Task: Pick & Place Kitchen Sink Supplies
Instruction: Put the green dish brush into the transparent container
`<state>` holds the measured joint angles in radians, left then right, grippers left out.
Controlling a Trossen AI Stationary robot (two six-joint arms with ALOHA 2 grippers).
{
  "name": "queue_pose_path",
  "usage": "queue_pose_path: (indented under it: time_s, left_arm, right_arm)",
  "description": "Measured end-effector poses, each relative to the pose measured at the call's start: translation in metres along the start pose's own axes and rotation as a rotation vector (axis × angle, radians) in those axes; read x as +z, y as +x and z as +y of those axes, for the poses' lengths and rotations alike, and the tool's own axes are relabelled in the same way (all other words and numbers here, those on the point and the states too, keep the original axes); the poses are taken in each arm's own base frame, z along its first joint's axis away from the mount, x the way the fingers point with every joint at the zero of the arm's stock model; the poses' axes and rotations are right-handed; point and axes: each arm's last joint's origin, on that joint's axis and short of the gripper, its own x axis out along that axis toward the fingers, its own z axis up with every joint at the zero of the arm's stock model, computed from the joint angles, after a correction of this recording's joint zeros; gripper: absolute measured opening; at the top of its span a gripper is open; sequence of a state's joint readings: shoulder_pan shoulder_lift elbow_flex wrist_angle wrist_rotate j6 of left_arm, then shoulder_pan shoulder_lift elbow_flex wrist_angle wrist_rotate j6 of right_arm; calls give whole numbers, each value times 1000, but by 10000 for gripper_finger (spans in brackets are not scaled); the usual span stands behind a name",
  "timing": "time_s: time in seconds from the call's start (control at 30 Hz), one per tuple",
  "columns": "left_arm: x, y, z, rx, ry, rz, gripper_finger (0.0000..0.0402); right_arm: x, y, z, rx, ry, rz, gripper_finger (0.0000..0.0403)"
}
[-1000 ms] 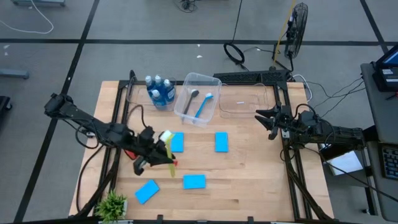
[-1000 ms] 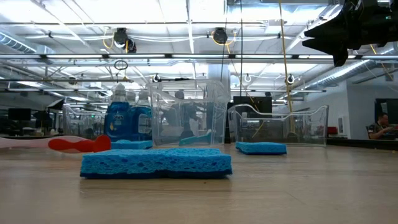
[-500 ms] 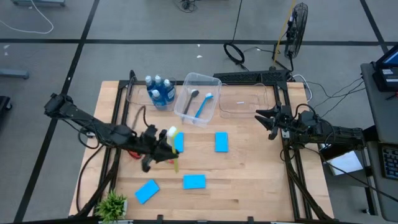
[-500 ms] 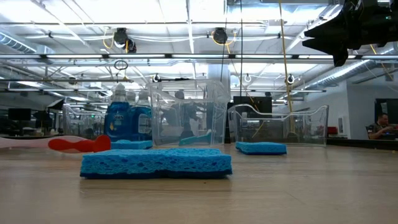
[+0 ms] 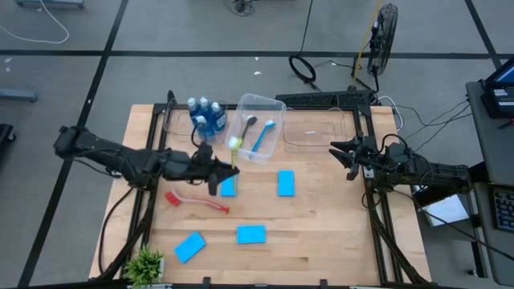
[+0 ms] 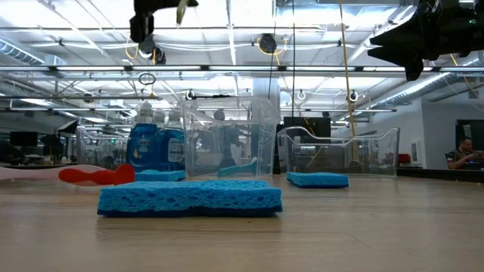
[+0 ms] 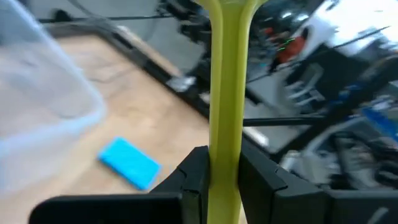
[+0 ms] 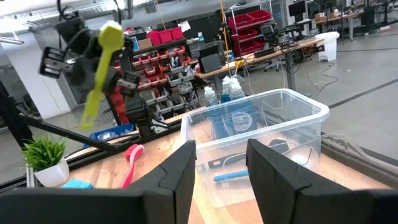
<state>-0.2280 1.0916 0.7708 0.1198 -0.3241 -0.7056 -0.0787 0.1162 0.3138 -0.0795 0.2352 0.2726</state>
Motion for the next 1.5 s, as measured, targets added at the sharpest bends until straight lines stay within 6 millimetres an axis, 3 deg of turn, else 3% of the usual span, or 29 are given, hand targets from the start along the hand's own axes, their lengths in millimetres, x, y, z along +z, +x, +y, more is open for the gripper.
queue_pose_path:
  time_s: [0.37, 0.6, 0.8, 0.97, 1.2, 1.5]
  left_arm:
    - [78, 14, 11, 334, 78, 33, 62]
    - [119, 47, 29, 454, 136, 55, 62]
    - [139, 86, 56, 495, 154, 96, 62]
    - [143, 113, 84, 529, 117, 138, 62]
    - [134, 133, 121, 583, 52, 206, 62]
    - [116, 150, 143, 613, 47, 312, 62]
  right_arm:
    - [0, 0, 0, -3, 0, -1, 130]
    - [0, 0, 0, -3, 0, 0, 130]
    - [0, 0, 0, -4, -1, 4, 130]
    - [-1, 0, 0, -5, -2, 7, 130]
    - [-1, 0, 0, -4, -2, 7, 130]
    - [-1, 0, 0, -5, -2, 7, 130]
